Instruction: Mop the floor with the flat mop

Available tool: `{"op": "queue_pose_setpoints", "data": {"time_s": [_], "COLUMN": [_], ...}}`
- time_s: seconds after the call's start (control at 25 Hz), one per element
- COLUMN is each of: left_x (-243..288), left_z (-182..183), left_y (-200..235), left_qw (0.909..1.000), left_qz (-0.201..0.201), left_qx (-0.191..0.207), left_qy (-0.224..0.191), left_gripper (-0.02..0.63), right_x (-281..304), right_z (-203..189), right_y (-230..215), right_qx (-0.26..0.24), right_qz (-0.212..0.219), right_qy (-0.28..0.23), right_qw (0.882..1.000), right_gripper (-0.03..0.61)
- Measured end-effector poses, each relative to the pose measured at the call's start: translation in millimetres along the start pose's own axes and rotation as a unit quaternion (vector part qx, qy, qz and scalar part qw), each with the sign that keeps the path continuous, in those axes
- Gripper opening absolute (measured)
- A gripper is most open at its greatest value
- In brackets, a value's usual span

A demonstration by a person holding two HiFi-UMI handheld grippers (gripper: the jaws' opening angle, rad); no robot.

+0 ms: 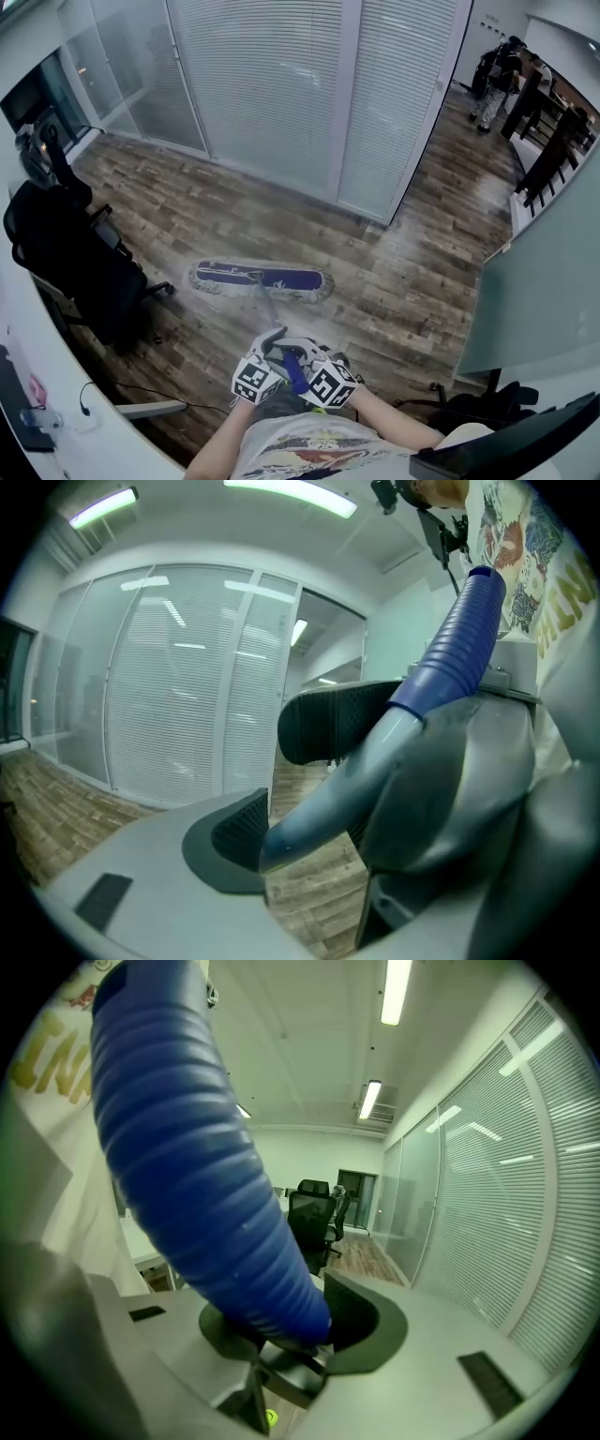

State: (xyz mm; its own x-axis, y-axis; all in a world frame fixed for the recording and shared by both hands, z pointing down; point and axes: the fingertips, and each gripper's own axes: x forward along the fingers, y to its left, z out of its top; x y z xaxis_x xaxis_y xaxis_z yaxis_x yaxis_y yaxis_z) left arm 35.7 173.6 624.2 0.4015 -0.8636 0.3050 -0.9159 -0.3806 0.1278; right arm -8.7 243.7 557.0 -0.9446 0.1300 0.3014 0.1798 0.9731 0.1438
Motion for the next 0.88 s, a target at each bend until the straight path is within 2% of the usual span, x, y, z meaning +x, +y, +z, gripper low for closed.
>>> {"op": "queue_pose_setpoints", "data": {"time_s": [0.28,0.48,0.68,0.88], "left_x": [21,36,61,92], "left_z": [32,52,49,67], "left_y": [111,178,226,296], "left_qw": [0.9999,1.0,1.0,0.9999], "left_qz": [0.001,-0.008,-0.004,0.009], "left_qx": [-0.01,0.0,-0.004,0.0], "left_qy": [-0.006,-0.006,-0.003,-0.005], "left_gripper": [0.249,0.249,0.249,0.249], "right_x": [77,122,152,191], "right_z": [21,32,18,22], "right_y": [-86,-141,-182,-248], "right_qx": [-0.001,0.002,0.004,-0.007], "right_qz": [0.008,0.009,0.012,0.021], "right_qy": [0.013,0.01,0.01,-0.001], "right_qw": [1.0,1.0,1.0,1.0], "right_gripper": [0.126,0.13,0.129,0.13]}}
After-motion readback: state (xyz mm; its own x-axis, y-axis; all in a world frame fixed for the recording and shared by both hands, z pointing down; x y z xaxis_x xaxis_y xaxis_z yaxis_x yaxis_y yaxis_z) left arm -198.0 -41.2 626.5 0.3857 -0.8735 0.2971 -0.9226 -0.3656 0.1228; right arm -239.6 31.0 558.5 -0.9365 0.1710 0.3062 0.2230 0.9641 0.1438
